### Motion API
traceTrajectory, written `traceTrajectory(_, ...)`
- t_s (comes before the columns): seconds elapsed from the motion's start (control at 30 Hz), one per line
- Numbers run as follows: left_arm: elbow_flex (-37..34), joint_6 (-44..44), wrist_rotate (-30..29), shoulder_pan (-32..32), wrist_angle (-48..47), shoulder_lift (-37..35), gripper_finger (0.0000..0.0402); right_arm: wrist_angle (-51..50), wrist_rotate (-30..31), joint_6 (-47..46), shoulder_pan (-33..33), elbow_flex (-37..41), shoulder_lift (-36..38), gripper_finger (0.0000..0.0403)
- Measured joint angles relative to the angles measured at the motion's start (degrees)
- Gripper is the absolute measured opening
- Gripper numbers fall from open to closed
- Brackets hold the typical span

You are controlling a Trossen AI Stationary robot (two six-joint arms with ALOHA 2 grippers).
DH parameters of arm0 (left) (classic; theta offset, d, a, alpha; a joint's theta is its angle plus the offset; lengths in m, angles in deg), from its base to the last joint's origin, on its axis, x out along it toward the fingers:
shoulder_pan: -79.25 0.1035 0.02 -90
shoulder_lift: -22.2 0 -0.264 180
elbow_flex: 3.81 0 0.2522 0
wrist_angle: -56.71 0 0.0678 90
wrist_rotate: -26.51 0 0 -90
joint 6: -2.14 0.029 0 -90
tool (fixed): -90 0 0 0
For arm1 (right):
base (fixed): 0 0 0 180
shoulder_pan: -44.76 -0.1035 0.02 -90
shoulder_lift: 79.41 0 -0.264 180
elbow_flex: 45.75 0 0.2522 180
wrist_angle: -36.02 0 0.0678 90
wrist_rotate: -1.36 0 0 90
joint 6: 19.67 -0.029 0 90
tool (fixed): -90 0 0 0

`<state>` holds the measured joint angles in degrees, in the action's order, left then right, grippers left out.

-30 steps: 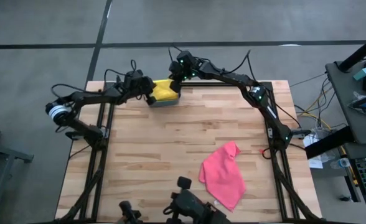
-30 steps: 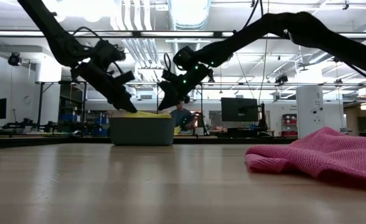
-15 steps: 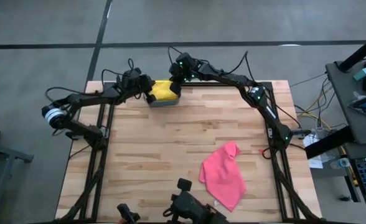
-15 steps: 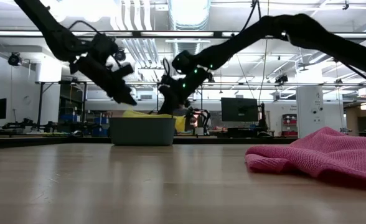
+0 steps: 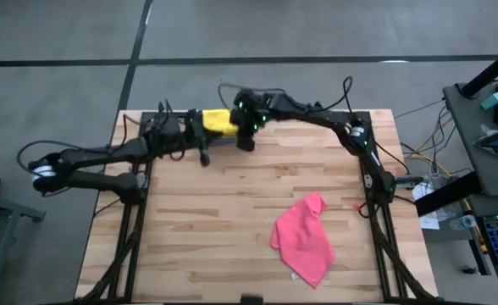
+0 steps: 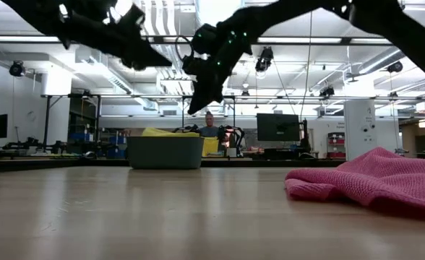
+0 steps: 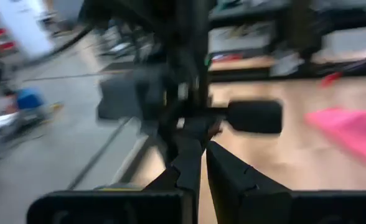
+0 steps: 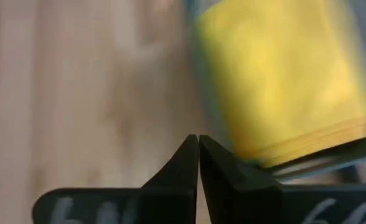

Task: Fold microfiber towels
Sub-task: Fold the pink towel

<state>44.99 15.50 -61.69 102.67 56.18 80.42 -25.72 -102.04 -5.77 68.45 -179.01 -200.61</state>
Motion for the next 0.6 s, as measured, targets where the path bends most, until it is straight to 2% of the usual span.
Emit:
traceTrajectory(0.13, -1.7, -4.0, 0.1, -7.4, 0.0, -2.8, 0.0012, -4.3, 0.0, -2.3, -5.6, 3.4, 2.5, 0.0008)
traceTrajectory(0.33, -4.2, -8.1, -0.2, -16.8, -0.2, -4.4, 0.0012, -5.7, 0.0, -7.4, -13.7, 10.4, 8.0, 0.0008)
traceTrajectory(0.47, -4.5, -8.6, -0.7, -20.8, -0.1, -4.2, 0.0012, -6.7, 0.0, -13.6, -18.2, 16.2, 12.9, 0.0008)
traceTrajectory(0.6, -4.6, -8.8, -0.7, -22.5, 1.1, -4.0, 0.0012, -15.0, 0.0, -22.4, -21.4, 20.2, 17.2, 0.0009)
